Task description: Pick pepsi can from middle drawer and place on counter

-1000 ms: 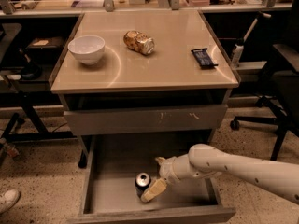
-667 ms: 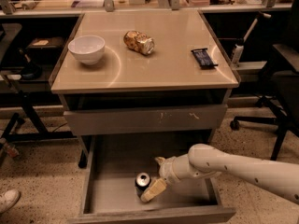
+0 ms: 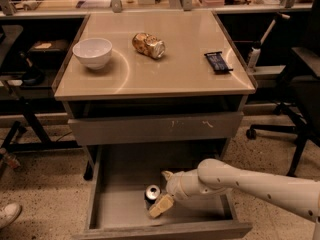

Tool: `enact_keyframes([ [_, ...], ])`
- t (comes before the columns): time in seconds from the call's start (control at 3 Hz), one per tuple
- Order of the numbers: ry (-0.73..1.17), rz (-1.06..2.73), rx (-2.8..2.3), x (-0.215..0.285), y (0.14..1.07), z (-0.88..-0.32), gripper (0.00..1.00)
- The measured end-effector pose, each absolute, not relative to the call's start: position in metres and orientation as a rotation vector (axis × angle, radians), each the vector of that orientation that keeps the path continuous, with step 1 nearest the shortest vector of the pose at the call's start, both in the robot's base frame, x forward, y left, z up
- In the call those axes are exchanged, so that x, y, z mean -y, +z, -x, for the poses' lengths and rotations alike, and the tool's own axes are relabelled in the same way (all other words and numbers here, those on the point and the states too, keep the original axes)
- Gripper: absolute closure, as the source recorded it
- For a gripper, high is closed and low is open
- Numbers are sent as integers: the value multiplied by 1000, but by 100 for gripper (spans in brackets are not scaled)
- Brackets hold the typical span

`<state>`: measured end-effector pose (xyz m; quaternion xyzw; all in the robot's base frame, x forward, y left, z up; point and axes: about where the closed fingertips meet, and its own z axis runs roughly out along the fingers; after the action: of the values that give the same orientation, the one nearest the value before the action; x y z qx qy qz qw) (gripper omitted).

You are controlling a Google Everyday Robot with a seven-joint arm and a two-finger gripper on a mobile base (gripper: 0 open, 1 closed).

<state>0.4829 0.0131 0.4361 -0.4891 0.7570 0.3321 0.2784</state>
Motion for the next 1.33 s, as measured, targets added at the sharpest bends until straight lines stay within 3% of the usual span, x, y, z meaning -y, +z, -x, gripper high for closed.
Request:
enact_keyframes([
  [0.67,913,1279,-2008,-26,431,-488,0],
  [1.33,913,1279,-2008,-26,431,-488,43],
])
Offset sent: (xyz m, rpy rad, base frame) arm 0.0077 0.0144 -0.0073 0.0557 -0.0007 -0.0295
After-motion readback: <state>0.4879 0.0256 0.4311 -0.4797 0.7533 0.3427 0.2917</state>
